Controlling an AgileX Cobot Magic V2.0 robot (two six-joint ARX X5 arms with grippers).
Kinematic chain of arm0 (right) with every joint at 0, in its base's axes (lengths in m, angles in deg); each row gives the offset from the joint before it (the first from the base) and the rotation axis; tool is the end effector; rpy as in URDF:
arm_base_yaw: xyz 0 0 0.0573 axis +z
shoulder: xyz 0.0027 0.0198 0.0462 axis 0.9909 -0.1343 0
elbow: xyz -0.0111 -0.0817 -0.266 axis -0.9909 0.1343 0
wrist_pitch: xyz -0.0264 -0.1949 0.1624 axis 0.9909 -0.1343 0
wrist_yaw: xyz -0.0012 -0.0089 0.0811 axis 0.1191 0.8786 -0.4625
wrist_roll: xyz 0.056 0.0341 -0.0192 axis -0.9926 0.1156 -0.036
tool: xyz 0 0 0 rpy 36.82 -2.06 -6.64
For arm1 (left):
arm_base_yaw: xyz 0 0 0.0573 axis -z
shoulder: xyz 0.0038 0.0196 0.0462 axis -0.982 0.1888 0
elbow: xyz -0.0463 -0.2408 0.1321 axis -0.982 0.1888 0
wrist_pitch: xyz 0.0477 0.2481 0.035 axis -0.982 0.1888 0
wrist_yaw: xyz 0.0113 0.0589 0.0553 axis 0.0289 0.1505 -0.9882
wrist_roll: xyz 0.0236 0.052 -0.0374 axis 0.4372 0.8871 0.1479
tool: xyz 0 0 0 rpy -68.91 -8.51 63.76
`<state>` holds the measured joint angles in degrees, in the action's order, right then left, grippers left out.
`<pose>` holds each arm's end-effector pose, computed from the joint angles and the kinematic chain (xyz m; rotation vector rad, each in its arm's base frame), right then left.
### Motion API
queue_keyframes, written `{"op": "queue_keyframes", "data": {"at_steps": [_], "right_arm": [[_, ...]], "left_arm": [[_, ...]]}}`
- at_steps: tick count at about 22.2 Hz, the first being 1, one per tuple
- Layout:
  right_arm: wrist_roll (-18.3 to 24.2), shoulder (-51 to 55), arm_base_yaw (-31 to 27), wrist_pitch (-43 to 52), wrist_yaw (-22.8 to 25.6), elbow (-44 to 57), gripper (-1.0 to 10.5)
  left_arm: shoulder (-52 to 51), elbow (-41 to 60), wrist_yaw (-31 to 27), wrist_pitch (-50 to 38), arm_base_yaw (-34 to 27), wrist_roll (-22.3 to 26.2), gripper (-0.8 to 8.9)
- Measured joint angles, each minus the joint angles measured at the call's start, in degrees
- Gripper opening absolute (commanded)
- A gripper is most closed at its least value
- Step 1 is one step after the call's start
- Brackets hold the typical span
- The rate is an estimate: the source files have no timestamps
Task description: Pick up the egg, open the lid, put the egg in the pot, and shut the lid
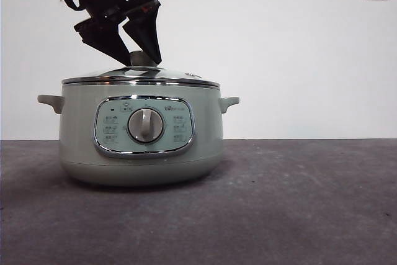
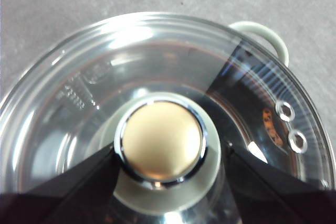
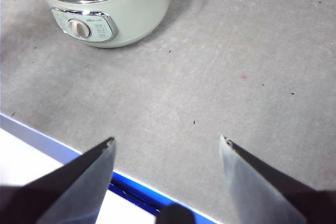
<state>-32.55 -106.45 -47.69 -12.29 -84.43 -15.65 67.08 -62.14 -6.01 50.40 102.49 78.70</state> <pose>0.0373 0.0222 0.3750 -0.1192 0.7084 0.4809 0.3475 -0.1590 0.3083 0.2214 0.7810 -0.5892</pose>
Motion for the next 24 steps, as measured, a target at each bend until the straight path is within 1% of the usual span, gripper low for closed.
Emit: {"op": "queue_keyframes", "data": {"at_steps": [14,20,24], "right_arm": [[0.02,0.0,0.0,0.0,0.0,0.0,3.4],[0.02,0.0,0.0,0.0,0.0,0.0,3.4],[0.02,0.0,0.0,0.0,0.0,0.0,3.4]], "left_arm": [[-0.46,-1.16,-0.04,2.69,0.0,-0.04,3.25],[-4.11,-1.2,0.02,2.69,-0.02,-0.04,3.25],[-8.28,-1.18,0.28,8.15,-0.07,-0.09,3.23]]}}
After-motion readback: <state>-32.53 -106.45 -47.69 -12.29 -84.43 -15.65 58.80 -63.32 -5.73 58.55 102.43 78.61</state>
